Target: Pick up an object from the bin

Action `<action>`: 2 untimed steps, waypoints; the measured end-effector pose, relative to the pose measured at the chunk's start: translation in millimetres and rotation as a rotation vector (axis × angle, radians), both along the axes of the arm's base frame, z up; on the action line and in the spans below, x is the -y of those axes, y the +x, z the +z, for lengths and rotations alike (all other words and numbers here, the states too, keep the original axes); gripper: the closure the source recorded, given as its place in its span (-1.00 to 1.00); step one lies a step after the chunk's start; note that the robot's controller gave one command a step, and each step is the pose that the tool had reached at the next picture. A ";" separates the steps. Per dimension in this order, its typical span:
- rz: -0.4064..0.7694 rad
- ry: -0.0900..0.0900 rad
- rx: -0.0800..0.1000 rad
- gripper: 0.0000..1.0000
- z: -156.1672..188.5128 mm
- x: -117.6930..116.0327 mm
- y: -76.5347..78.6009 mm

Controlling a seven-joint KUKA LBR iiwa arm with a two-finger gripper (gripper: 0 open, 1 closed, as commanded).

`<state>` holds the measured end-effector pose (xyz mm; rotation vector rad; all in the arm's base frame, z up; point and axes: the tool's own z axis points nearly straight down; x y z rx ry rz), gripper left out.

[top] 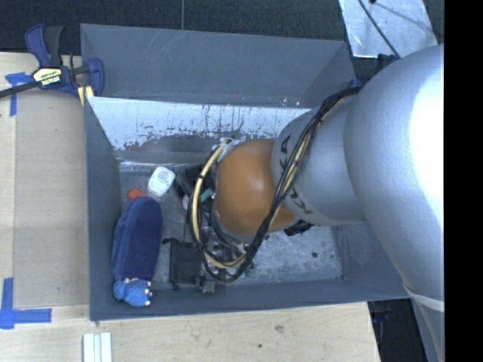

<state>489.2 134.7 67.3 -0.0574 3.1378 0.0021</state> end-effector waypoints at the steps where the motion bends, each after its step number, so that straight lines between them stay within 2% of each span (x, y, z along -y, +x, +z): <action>1: -0.002 0.001 0.000 -1.00 0.1 0.4 0.4; 2: -0.003 0.001 0.005 1.00 1.5 0.3 2.3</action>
Offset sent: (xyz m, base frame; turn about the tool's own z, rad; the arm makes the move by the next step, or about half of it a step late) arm 0.0000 0.0000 0.0000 0.0000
